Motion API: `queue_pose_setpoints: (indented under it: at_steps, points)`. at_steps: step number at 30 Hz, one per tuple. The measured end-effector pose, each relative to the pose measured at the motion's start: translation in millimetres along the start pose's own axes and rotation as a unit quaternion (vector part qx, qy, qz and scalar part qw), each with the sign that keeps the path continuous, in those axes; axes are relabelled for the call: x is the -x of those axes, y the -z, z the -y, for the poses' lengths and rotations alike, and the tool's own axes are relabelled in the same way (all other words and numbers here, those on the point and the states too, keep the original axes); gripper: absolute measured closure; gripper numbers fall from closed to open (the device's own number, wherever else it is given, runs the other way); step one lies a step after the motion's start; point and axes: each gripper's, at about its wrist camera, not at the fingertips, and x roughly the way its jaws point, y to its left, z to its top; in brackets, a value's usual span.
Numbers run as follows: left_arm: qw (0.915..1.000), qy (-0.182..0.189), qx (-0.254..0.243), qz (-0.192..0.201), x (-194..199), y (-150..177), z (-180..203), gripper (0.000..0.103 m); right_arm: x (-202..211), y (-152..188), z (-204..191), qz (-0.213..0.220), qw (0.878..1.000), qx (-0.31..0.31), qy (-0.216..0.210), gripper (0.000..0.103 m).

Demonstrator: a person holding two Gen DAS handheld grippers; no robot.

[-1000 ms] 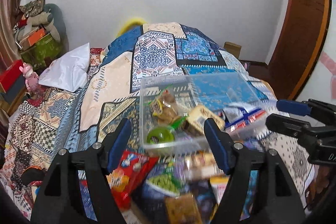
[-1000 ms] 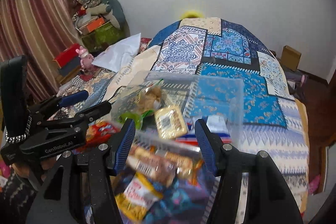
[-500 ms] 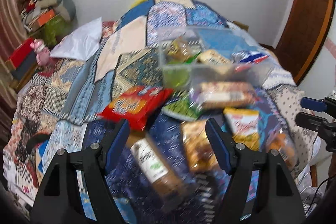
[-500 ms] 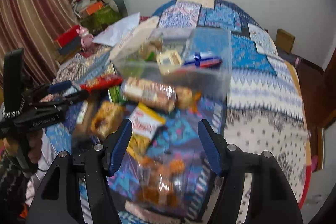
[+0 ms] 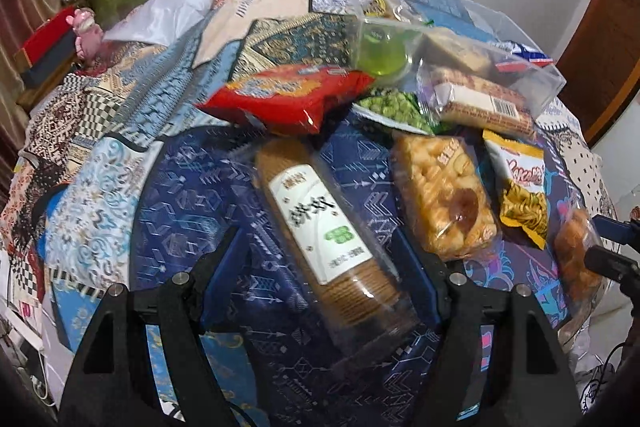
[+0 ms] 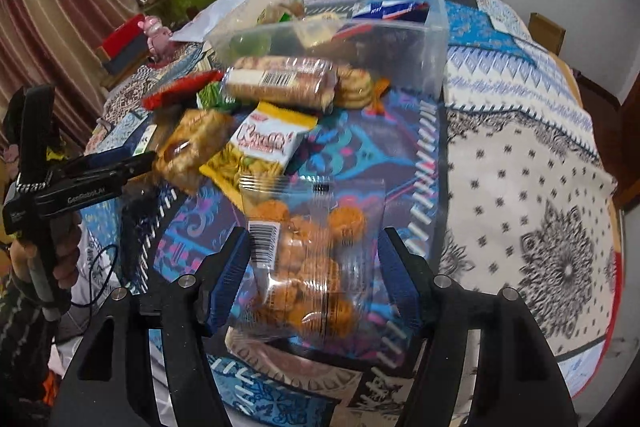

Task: Organize snacks
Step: 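Grasp the orange cookie bag with the right tool while the left tool grasps the biscuit tube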

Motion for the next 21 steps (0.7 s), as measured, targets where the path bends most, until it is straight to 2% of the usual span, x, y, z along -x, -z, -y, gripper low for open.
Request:
queue_pose_setpoints:
  at_steps: [1, 4, 8, 11, 13, 21]
  points:
    - [1.0000, 0.003, 0.000, -0.004, -4.3, 0.6, 1.7, 0.029, -1.6, 1.3, 0.4, -0.003, 1.000, -0.002, 0.000, 0.033]
    - [1.0000, 0.002, 0.004, -0.005, -10.8, 2.6, 3.5, 0.030, -6.7, 4.2, 0.6, -0.009, 1.000, -0.002, 0.002, 0.033]
    - [1.0000, 0.000, 0.005, 0.006, -9.7, 3.6, 4.4, 0.046, -10.4, 6.4, 1.3, -0.008, 1.000, 0.001, -0.002, 0.033]
    - [0.9998, -0.012, -0.007, 0.014, -6.1, 4.5, 5.9, 0.058, -10.5, 5.8, 0.8, -0.003, 1.000, 0.005, -0.002, 0.047]
    - [0.9997, -0.013, -0.010, 0.018, -3.5, 4.8, 5.3, 0.060, -8.7, 4.2, 0.5, 0.003, 1.000, 0.004, -0.005, 0.052]
    - [0.9994, -0.005, -0.003, 0.034, 10.5, 1.7, 1.1, 0.064, 4.1, -8.3, 1.1, 0.032, 0.999, 0.004, -0.004, 0.055]
